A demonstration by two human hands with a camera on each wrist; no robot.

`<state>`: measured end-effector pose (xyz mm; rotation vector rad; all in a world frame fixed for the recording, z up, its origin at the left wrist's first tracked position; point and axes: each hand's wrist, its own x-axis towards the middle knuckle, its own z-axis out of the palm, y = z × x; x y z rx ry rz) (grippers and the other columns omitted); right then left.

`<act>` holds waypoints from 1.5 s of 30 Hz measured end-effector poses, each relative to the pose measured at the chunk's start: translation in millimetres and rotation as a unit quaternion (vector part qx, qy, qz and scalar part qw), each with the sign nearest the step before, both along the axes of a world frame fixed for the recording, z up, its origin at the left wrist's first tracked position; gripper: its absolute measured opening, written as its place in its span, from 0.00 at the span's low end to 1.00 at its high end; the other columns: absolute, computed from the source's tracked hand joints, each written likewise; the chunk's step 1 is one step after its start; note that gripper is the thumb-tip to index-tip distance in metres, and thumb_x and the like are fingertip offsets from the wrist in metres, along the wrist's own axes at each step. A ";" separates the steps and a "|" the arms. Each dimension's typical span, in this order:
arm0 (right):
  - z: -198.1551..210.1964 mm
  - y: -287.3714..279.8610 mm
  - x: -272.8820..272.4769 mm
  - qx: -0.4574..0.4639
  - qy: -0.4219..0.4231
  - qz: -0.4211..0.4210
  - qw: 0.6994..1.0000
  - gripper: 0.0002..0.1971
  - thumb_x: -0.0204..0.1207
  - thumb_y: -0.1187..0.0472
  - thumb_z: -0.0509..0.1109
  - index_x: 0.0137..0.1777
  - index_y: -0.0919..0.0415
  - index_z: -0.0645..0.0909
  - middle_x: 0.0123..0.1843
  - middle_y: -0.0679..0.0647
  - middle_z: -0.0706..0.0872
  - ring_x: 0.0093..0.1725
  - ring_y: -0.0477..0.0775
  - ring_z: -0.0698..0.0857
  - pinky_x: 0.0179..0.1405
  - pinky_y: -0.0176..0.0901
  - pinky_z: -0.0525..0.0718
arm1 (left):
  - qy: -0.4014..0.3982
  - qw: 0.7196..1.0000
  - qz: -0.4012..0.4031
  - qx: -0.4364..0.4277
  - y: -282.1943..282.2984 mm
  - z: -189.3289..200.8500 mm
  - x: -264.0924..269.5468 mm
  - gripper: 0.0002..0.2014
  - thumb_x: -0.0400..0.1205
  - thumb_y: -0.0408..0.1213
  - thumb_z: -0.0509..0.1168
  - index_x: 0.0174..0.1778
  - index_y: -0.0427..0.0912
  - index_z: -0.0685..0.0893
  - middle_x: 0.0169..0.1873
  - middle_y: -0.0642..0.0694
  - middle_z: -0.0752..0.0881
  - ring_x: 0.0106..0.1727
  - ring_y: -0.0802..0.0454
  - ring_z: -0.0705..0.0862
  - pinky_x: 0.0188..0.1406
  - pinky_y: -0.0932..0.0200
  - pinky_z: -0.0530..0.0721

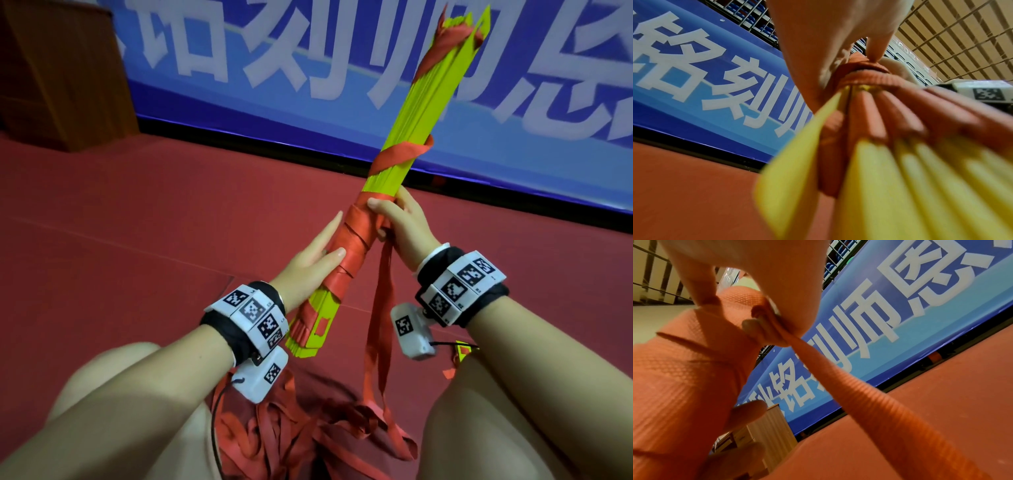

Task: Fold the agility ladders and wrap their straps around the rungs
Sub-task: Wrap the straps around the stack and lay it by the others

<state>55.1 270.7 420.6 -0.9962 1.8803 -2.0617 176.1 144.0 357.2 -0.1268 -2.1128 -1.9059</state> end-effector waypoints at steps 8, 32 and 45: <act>-1.4 3.9 7.8 0.015 0.033 0.073 0.997 0.15 0.72 0.58 0.71 0.55 0.61 0.74 0.36 0.52 0.79 0.26 0.49 0.75 0.22 0.36 0.74 | 0.030 0.999 -0.009 0.008 3.2 -0.6 4.2 0.33 0.79 0.43 0.67 0.71 0.79 0.61 0.69 0.53 0.79 0.51 0.53 0.88 0.51 0.55 0.86; -2.2 -26.8 24.3 0.017 0.059 -0.168 0.984 0.20 0.71 0.49 0.77 0.60 0.54 0.81 0.47 0.45 0.89 0.45 0.42 0.87 0.54 0.43 0.85 | 0.077 0.841 0.344 -0.410 0.6 -9.3 3.0 0.37 0.81 0.39 0.66 0.82 0.65 0.56 0.55 0.36 0.75 0.53 0.33 0.78 0.56 0.41 0.79; 14.4 -8.3 32.3 0.034 0.042 0.041 0.998 0.21 0.82 0.71 0.64 0.75 0.69 0.71 0.41 0.51 0.87 0.31 0.36 0.83 0.31 0.24 0.77 | -0.054 0.996 0.074 0.003 -1.4 8.7 -2.5 0.28 0.66 0.51 0.77 0.61 0.59 0.75 0.53 0.46 0.87 0.51 0.51 0.87 0.60 0.47 0.85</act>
